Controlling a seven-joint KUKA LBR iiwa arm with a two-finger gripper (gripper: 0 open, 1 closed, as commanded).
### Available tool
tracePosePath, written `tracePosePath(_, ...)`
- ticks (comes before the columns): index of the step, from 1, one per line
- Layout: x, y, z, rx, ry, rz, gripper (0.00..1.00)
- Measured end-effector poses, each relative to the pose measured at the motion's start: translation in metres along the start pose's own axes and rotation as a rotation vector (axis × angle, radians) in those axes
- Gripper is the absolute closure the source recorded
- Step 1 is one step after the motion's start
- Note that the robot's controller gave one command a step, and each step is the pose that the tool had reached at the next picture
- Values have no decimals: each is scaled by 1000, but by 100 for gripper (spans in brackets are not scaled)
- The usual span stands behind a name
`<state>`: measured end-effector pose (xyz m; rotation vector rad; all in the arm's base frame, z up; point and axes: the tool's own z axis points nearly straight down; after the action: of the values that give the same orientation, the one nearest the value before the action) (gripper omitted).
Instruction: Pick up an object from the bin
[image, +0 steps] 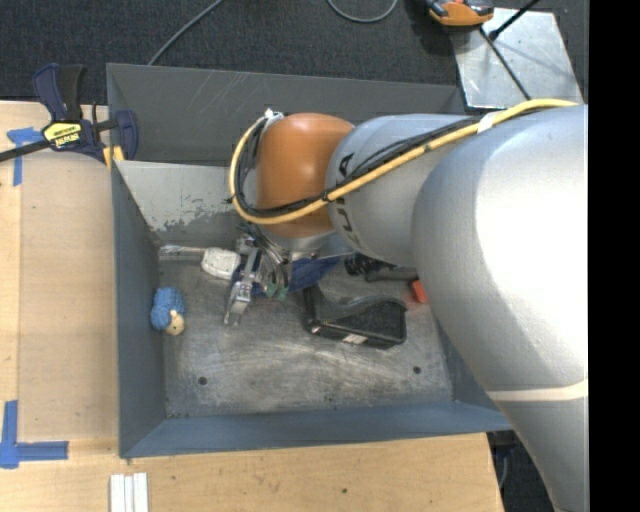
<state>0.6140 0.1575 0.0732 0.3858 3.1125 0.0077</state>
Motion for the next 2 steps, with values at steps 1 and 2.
tracePosePath(1,-4,1,-5,-6,-17,0,100)
tracePosePath(2,-5,7,-4,0,-18,-28,100)
